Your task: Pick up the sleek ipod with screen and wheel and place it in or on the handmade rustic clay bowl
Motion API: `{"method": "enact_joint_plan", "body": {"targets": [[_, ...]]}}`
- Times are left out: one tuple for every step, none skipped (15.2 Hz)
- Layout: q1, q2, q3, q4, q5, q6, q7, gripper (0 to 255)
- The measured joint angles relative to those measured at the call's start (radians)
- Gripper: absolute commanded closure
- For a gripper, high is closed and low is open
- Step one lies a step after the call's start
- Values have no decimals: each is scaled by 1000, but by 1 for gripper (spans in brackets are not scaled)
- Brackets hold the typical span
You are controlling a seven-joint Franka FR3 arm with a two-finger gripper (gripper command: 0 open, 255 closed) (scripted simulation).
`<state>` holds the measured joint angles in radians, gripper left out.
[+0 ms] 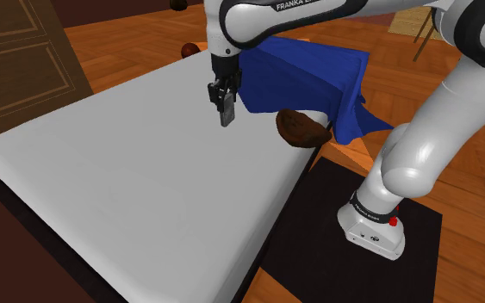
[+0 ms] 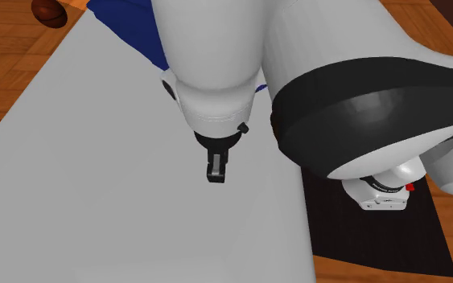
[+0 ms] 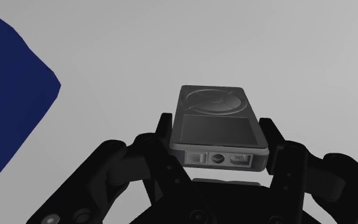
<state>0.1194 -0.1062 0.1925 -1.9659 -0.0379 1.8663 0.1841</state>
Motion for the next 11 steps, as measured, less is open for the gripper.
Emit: {"method": "enact_joint_plan", "body": {"targets": [[0,-5,0,9,1,-14,-1,255],[0,-5,0,21,1,-25,-1,255],[0,-5,0,32,1,-37,-2,255],[0,-6,0,45,2,-51,-3,255],[0,-7,-1,60,2,-67,-4,255],[0,-10,-1,70,3,-80,-5,255],[1,-9,0,86,3,-95,-3,255],[1,-7,0,102,2,-109,-4,255],[0,-7,0,113,2,-120,-6,255],[0,-8,0,127,3,-134,-5,255],[1,-3,1,147,2,-149,-4,255]]}}
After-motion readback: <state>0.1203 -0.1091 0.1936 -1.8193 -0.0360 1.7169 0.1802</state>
